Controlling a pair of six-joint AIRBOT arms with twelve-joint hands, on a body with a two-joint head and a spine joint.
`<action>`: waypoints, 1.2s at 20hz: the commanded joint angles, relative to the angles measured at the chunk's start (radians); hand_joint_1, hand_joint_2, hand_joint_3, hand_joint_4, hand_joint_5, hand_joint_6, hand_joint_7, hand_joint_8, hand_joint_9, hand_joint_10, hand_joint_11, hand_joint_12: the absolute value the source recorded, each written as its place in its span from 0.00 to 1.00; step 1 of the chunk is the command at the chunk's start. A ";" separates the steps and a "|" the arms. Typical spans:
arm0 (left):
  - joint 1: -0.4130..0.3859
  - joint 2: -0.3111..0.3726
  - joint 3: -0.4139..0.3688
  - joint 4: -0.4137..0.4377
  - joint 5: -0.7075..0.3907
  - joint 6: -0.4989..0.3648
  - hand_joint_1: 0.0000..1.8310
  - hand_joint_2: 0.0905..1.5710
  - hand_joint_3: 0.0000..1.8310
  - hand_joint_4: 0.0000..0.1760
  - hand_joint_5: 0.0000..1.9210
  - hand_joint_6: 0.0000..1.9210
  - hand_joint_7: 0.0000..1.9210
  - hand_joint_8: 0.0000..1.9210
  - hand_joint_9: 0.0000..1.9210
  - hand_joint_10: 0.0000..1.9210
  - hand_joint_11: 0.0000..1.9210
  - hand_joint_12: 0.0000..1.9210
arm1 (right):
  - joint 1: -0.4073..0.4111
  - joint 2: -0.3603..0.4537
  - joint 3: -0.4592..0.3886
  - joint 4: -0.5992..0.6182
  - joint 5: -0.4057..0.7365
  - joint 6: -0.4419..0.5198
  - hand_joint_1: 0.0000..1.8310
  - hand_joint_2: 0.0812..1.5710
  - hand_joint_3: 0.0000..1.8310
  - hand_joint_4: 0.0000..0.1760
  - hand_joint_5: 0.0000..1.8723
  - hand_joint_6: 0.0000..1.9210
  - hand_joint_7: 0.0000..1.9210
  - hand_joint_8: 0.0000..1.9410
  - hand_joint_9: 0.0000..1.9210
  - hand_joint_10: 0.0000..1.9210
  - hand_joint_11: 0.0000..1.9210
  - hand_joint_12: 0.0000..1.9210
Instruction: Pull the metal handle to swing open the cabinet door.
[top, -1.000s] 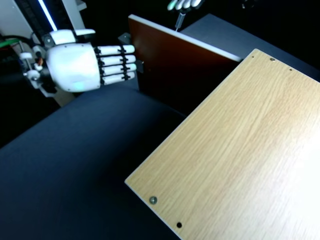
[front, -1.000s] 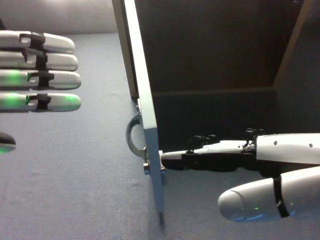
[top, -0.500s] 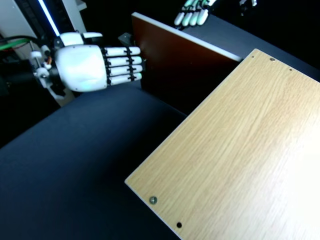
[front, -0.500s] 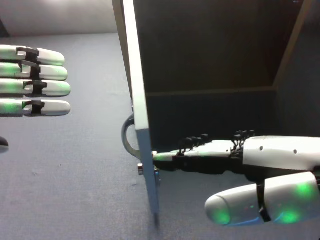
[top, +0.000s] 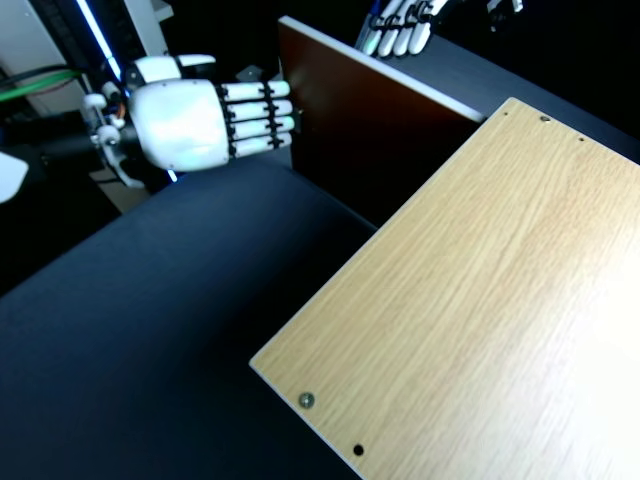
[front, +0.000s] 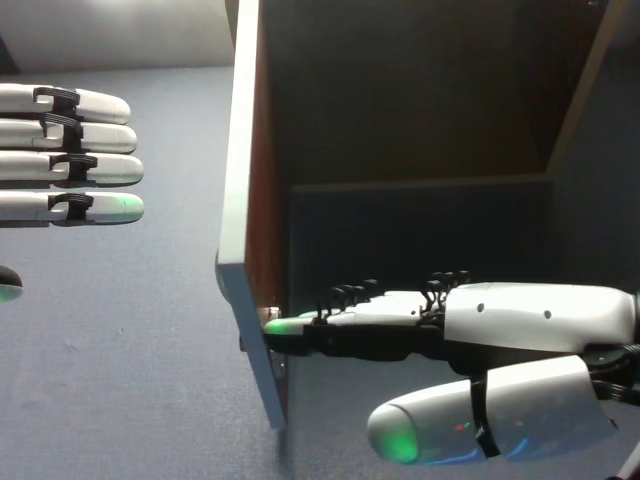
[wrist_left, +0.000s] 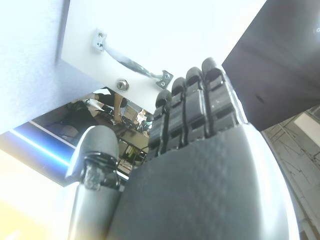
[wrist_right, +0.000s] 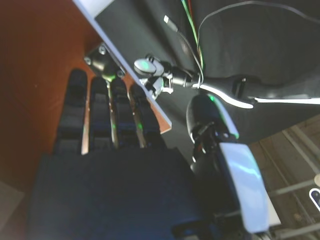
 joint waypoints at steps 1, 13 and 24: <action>-0.007 0.001 -0.003 -0.092 -0.071 0.004 0.00 1.00 0.01 0.00 0.04 0.00 0.05 0.00 0.04 0.00 0.00 0.16 | 0.016 -0.003 -0.011 0.032 0.117 0.007 0.00 0.98 0.00 0.00 0.04 0.00 0.06 0.00 0.05 0.00 0.00 0.18; -0.008 0.001 0.001 -0.133 -0.006 0.004 0.00 1.00 0.01 0.00 0.04 0.00 0.06 0.00 0.05 0.00 0.00 0.15 | 0.015 -0.015 -0.036 0.038 0.112 -0.055 0.00 0.99 0.00 0.00 0.03 0.00 0.05 0.00 0.04 0.00 0.00 0.16; -0.007 -0.091 0.297 -0.210 0.045 0.004 0.00 1.00 0.01 0.00 0.04 0.00 0.06 0.00 0.05 0.00 0.00 0.15 | 0.013 -0.010 -0.061 0.042 0.108 -0.055 0.00 0.99 0.00 0.00 0.03 0.00 0.04 0.00 0.03 0.00 0.00 0.14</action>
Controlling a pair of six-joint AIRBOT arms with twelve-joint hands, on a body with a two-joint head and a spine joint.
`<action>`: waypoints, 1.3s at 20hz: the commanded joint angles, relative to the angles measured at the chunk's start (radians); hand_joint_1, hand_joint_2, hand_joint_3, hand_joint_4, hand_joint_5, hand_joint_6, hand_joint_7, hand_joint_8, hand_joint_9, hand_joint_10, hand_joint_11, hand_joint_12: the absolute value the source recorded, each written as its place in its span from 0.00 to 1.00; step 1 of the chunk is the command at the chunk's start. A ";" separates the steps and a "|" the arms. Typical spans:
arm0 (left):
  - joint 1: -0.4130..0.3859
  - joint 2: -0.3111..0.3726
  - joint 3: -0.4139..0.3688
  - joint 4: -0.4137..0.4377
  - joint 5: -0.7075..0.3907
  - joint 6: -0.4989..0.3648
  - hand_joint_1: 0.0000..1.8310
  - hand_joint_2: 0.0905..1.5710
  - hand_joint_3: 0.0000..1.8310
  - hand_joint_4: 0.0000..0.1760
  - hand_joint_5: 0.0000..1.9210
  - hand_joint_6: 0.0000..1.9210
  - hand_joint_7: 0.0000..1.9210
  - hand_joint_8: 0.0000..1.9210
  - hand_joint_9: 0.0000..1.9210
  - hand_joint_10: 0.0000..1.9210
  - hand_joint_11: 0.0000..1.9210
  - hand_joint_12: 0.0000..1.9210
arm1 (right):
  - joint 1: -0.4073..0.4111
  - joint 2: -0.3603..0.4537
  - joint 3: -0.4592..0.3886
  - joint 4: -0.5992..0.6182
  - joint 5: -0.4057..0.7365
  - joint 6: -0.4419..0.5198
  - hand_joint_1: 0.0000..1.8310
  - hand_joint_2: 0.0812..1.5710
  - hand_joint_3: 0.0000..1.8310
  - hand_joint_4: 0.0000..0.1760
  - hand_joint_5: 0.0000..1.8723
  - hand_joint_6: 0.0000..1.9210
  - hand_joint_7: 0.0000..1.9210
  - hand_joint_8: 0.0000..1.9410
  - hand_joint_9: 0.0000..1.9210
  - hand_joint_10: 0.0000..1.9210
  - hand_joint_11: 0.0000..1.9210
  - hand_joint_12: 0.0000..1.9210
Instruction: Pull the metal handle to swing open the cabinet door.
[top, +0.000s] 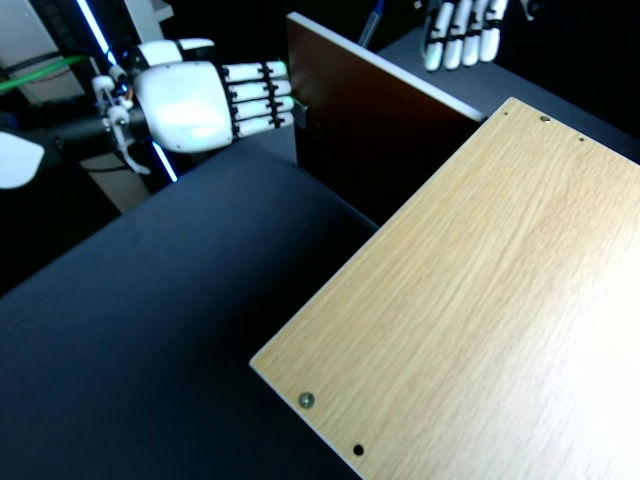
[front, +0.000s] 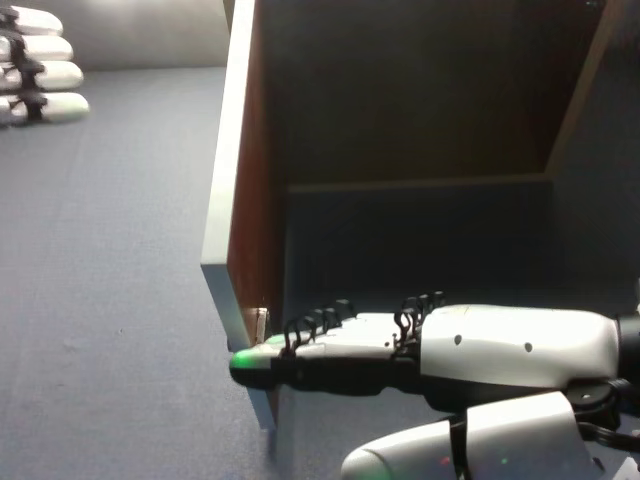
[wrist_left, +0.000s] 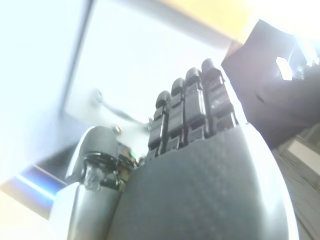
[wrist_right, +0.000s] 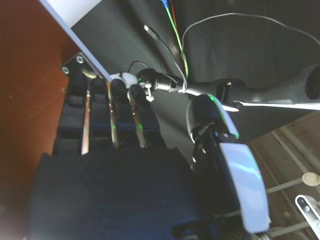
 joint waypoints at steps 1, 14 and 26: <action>-0.006 -0.013 0.048 -0.115 -0.055 0.005 0.00 1.00 0.01 0.00 0.04 0.00 0.06 0.00 0.05 0.00 0.00 0.15 | 0.008 0.002 -0.008 0.030 0.111 0.001 0.00 0.99 0.00 0.00 0.03 0.00 0.04 0.00 0.03 0.00 0.00 0.14; 0.428 -0.262 0.536 -0.610 -0.114 -0.191 0.00 1.00 0.01 0.00 0.04 0.00 0.05 0.00 0.04 0.00 0.00 0.15 | -0.011 0.112 0.133 0.029 0.063 0.002 0.00 0.99 0.00 0.00 0.04 0.00 0.05 0.00 0.04 0.00 0.00 0.16; 0.584 -0.164 0.346 -0.732 -0.136 -0.191 0.00 1.00 0.01 0.00 0.03 0.00 0.05 0.00 0.04 0.00 0.00 0.14 | 0.147 0.082 0.280 0.035 0.023 0.002 0.00 0.99 0.00 0.00 0.03 0.00 0.04 0.00 0.03 0.00 0.00 0.14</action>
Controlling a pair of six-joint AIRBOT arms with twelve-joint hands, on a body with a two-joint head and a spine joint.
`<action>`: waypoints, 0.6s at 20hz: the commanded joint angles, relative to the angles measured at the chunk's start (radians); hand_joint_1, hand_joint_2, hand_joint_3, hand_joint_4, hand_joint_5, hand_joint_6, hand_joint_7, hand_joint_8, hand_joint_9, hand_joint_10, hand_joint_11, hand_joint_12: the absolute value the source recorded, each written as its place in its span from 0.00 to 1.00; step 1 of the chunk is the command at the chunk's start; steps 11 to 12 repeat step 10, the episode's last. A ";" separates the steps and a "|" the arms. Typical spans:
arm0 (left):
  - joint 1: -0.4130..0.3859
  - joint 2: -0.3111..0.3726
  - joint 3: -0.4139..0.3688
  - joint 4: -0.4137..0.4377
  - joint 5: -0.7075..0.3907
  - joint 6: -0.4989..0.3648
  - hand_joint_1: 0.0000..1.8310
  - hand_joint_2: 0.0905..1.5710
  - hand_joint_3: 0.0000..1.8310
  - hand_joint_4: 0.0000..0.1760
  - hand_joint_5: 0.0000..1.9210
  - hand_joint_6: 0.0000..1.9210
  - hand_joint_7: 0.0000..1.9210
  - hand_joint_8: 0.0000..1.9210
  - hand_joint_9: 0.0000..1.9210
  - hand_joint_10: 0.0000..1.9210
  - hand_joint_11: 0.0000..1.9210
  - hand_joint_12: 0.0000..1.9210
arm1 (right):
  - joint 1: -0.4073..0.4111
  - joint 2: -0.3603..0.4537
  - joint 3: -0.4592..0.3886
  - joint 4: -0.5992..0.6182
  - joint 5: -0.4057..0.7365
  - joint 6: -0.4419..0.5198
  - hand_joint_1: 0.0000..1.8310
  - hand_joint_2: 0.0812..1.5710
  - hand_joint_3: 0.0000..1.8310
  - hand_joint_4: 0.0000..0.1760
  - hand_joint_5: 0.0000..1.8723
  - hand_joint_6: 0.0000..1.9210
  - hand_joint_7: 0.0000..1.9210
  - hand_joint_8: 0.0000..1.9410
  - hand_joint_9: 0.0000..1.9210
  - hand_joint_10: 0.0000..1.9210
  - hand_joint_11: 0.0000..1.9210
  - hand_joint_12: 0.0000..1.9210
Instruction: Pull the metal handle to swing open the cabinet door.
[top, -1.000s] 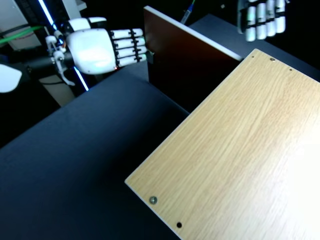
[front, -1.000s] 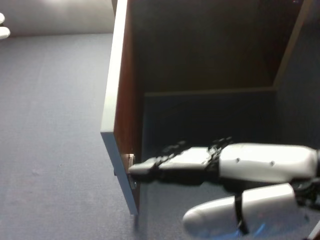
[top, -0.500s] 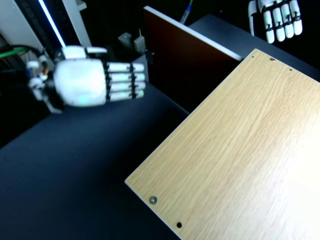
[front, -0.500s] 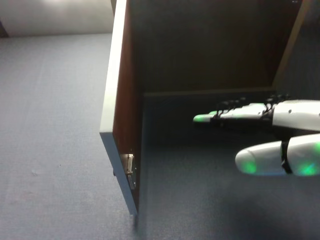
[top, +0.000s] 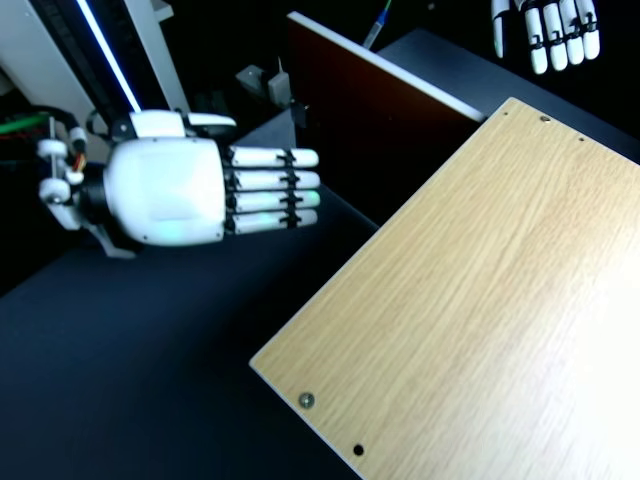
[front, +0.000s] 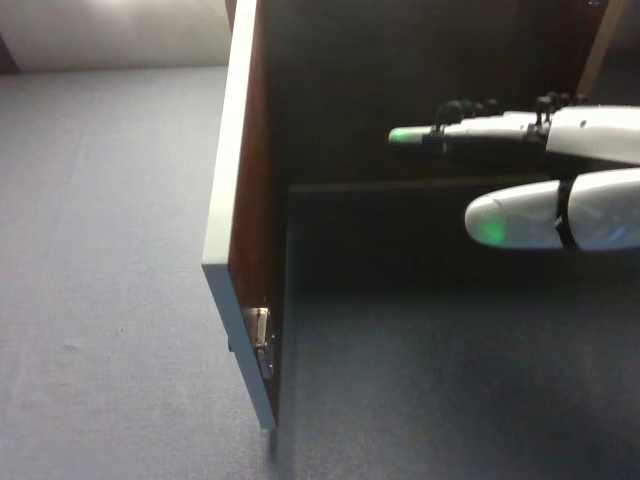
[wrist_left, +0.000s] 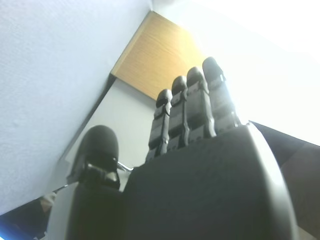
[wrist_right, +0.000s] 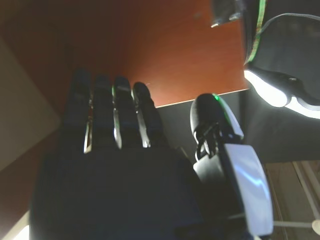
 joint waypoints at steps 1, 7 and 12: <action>-0.004 0.004 0.006 -0.116 -0.054 0.003 0.00 1.00 0.01 0.00 0.04 0.00 0.05 0.00 0.04 0.00 0.00 0.14 | 0.023 0.000 0.007 0.042 0.092 0.005 0.00 0.99 0.00 0.00 0.03 0.00 0.04 0.00 0.03 0.00 0.00 0.15; -0.004 0.016 -0.011 -0.118 -0.054 0.003 0.00 1.00 0.01 0.00 0.04 0.00 0.05 0.00 0.04 0.00 0.00 0.14 | 0.049 -0.001 0.040 0.044 0.049 0.005 0.00 0.99 0.00 0.00 0.03 0.00 0.05 0.00 0.04 0.00 0.00 0.15; 0.005 0.016 -0.016 -0.118 -0.052 0.003 0.00 1.00 0.01 0.00 0.04 0.00 0.06 0.00 0.05 0.00 0.00 0.16 | 0.060 0.006 0.045 0.043 0.009 0.005 0.00 0.99 0.00 0.00 0.03 0.00 0.04 0.00 0.04 0.00 0.00 0.16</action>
